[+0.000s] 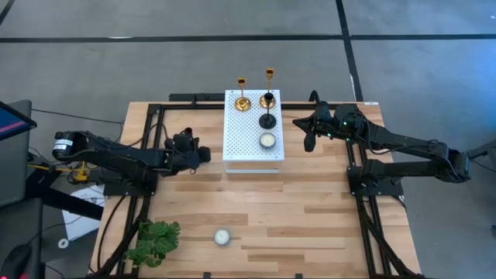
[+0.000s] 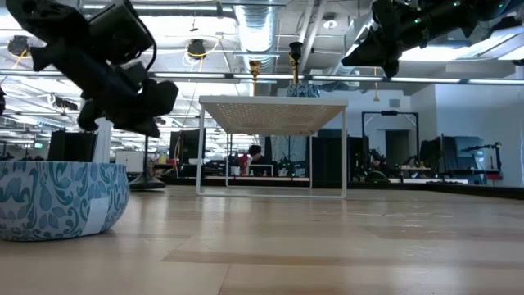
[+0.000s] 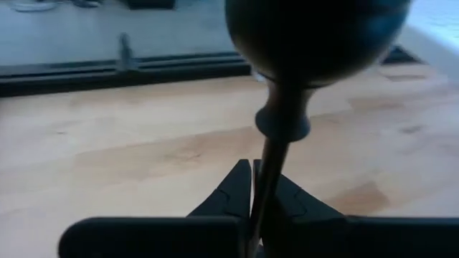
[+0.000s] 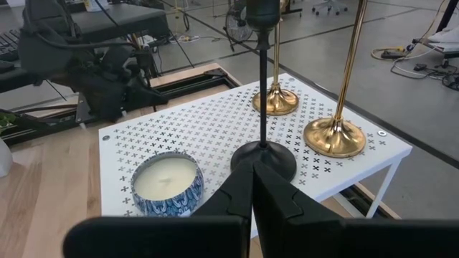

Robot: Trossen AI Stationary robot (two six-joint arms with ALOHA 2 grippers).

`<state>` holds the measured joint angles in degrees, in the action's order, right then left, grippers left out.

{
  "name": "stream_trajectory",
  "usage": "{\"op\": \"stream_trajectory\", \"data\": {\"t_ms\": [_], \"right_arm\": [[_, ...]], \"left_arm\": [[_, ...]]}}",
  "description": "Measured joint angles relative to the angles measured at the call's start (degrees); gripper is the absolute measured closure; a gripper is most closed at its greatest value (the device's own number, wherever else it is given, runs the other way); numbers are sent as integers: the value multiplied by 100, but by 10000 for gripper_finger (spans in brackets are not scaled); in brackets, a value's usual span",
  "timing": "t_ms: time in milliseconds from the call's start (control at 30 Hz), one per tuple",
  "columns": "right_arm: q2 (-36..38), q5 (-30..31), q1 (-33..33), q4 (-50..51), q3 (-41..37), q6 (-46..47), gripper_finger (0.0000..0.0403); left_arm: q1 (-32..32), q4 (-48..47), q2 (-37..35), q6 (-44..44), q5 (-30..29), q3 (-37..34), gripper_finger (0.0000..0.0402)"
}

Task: Pick & Place candle stick holders
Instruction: Put the large black candle holder on the shelf aligned with the small black candle holder

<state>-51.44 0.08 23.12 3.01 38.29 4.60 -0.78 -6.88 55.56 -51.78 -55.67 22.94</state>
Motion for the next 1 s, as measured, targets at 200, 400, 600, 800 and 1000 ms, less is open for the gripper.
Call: {"op": "stream_trajectory", "data": {"t_ms": [200, 400, 600, 800, 1000], "right_arm": [[0, 0, 1, 0, 1, 0, 403], [0, 0, -1, 0, 1, 0, 403], [0, 0, -1, 0, -1, 0, 403], [0, 0, -1, 0, 1, 0, 403], [0, 0, -1, 0, -1, 0, 403]], "left_arm": [[-1, 0, -178, 984, 267, 523, 395], [1, -257, -196, 1846, 245, 1266, 395], [1, -626, -196, 2306, 125, 1964, 395], [1, -640, -196, 3131, -127, 2595, 395], [3, -624, -147, 3805, -235, 3288, 395]]}}
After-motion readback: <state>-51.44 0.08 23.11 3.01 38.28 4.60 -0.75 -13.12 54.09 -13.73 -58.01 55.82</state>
